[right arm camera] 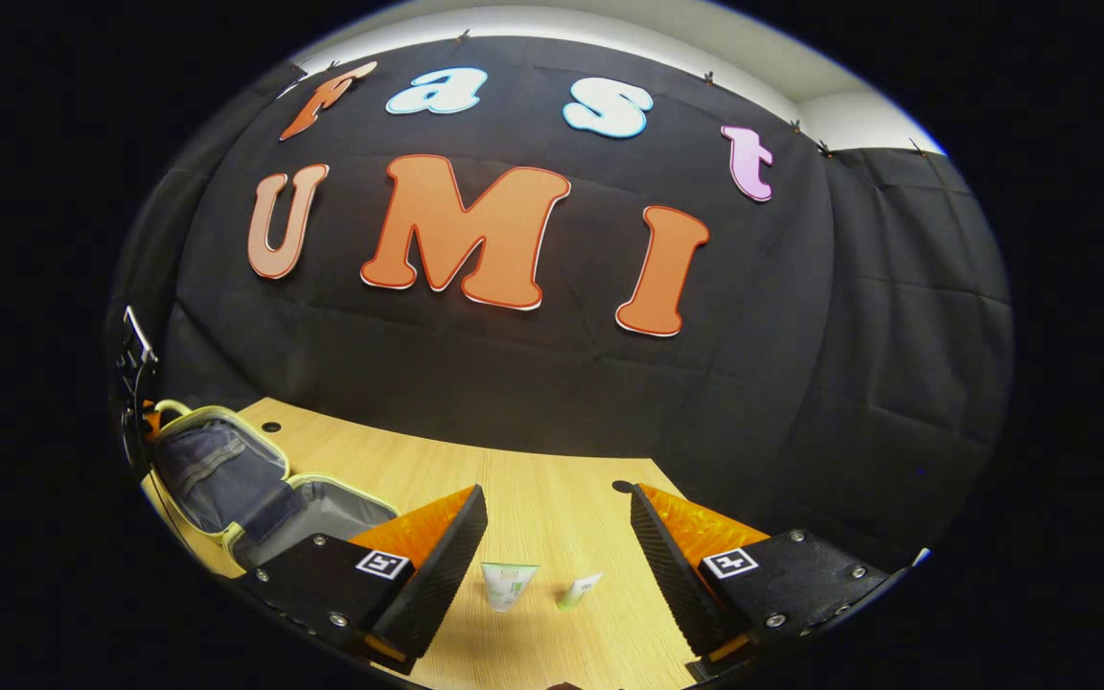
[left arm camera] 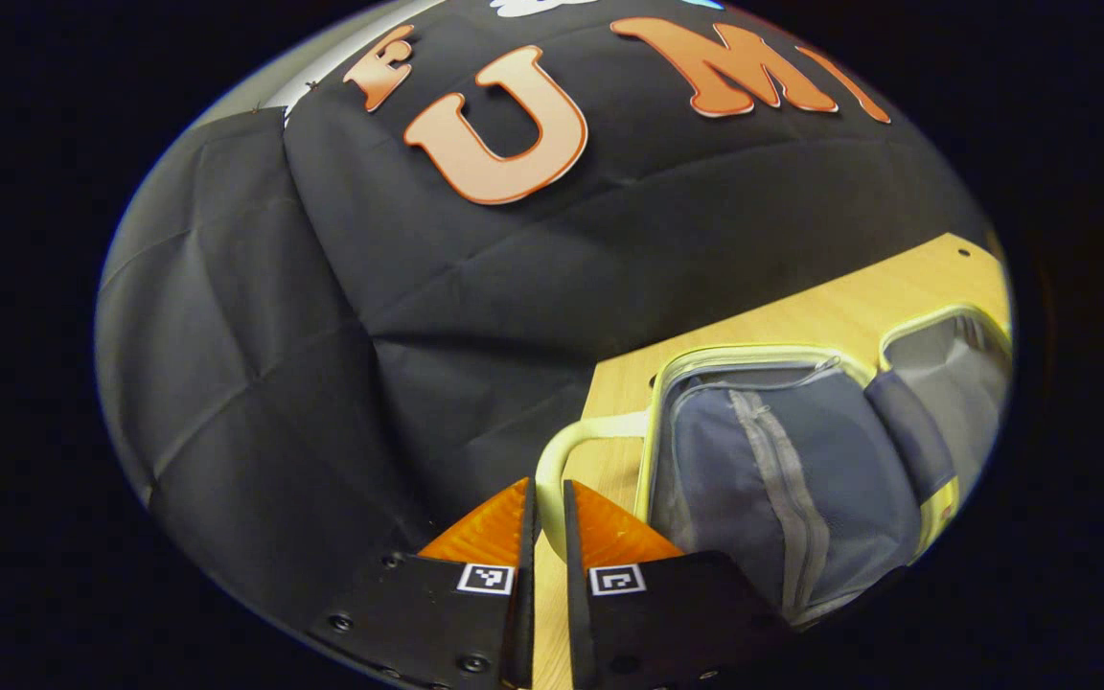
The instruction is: First open the suitcase, pack the skin care products into it, and then close the suitcase.
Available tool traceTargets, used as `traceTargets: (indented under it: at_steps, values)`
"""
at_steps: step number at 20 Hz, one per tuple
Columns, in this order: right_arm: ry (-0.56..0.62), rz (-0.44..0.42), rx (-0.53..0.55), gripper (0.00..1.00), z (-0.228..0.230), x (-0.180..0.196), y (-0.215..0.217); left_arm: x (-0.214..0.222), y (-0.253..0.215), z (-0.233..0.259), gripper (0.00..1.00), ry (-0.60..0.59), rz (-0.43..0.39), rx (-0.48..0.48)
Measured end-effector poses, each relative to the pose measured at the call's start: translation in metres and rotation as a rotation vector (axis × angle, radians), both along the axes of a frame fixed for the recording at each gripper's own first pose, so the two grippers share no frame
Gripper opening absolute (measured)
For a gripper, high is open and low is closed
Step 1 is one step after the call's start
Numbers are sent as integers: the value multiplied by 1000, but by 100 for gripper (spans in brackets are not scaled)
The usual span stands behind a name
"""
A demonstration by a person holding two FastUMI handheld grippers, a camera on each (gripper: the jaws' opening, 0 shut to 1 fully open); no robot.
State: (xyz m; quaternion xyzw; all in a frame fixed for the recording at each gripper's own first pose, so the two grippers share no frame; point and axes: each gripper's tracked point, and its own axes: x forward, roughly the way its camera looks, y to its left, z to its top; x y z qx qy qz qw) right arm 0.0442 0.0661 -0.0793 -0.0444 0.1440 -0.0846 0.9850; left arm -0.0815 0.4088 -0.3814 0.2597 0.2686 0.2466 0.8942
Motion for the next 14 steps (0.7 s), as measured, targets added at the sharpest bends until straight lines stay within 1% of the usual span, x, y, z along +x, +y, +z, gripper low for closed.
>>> traceTargets:
  at_steps: [1,2,3,4,5,6,7,8,9,11,13,14]
  values:
    - [3,1,2,96,-2,-1,0,-6,-2,2,10,5,2,8]
    - [6,-2,0,96,-3,-3,-3,-10,-10,5,10,-7,-3,-5]
    - [9,-7,4,96,-5,-4,-6,-8,-21,11,18,-30,-21,-21]
    - [17,-13,16,96,-9,-6,-8,-4,-33,17,18,-50,-38,-38]
    - [25,-17,32,96,-13,-8,-9,-5,-55,22,39,-67,-63,-63]
    - [26,-21,43,95,-16,-12,-12,-1,-75,25,41,-85,-87,-88]
    - [32,-21,51,96,-19,-14,-14,2,-97,28,57,-99,-117,-115]
    - [40,-18,57,96,-23,-15,-16,5,-121,30,63,-108,-154,-135]
    - [48,-12,60,96,-28,-16,-19,5,-145,31,65,-114,-187,-149]
    - [59,9,59,96,-35,-16,-26,10,-192,35,83,-133,-245,-166]
    - [58,28,53,96,-40,-14,-36,13,-242,30,87,-125,-293,-213]
    - [66,35,51,95,-46,-14,-42,15,-267,27,87,-117,-315,-242]
